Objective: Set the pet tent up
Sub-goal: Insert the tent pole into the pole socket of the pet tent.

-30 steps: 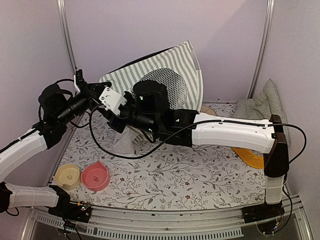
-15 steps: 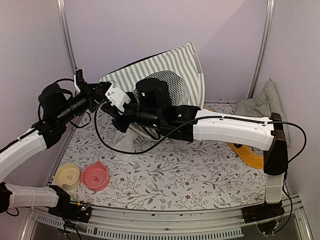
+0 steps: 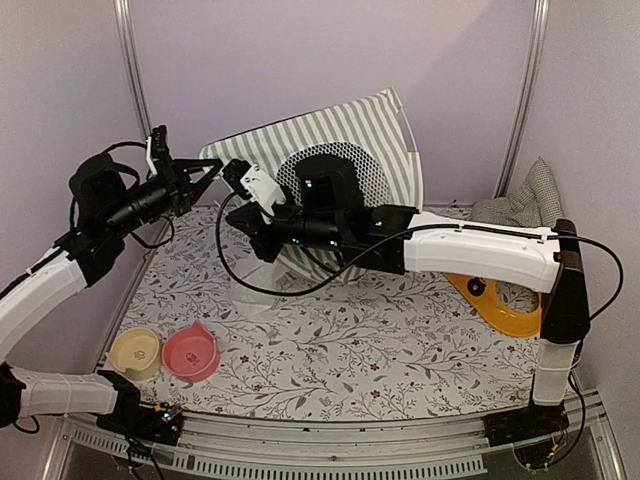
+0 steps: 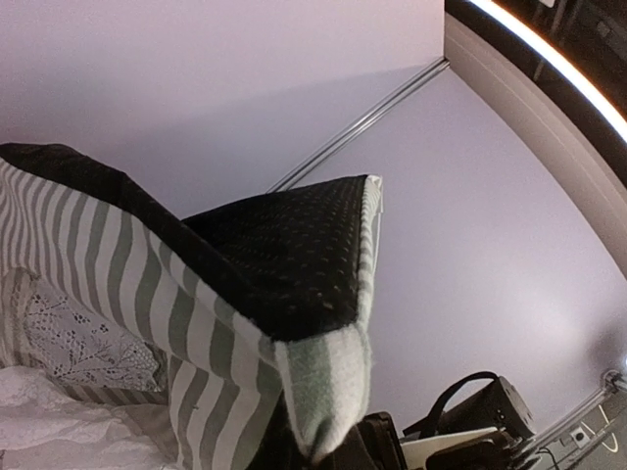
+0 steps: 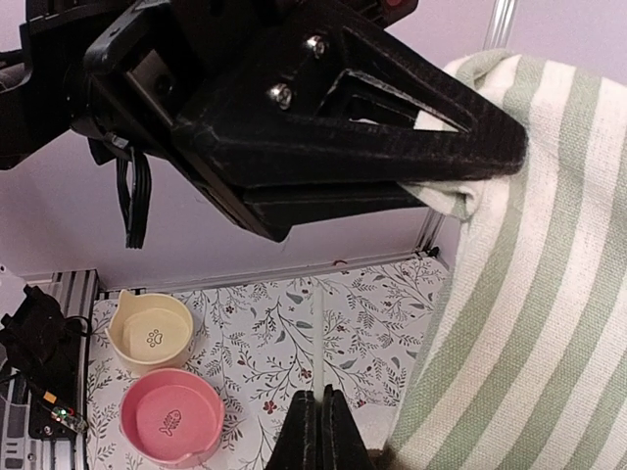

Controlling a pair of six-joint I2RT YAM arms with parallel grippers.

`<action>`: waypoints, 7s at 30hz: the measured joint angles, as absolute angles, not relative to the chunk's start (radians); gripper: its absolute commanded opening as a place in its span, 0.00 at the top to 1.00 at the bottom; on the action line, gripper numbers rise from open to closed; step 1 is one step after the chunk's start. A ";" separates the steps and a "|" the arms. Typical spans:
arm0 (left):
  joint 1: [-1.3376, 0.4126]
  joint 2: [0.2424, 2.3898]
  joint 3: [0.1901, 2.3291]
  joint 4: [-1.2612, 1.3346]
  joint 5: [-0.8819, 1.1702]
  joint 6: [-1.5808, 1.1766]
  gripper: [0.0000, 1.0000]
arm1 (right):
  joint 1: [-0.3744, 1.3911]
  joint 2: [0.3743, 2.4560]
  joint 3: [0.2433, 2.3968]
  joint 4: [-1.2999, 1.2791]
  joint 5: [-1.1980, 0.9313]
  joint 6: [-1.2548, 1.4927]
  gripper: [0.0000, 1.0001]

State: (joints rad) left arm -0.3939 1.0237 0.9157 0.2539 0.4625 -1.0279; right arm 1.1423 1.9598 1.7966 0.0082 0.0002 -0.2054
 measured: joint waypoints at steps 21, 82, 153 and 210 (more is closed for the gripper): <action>-0.389 1.025 0.950 0.157 0.591 -0.850 1.00 | 1.105 1.950 1.858 -0.050 -0.087 -0.075 1.00; -0.386 1.008 0.946 0.150 0.566 -0.792 1.00 | 1.085 1.969 1.924 -0.155 -0.141 0.004 1.00; -0.366 1.007 0.879 0.258 0.662 -0.715 1.00 | 1.064 1.969 1.963 -0.202 -0.272 0.047 1.00; -0.353 0.933 0.846 0.223 0.667 -0.694 1.00 | 1.064 1.988 1.929 -0.194 -0.335 0.050 1.00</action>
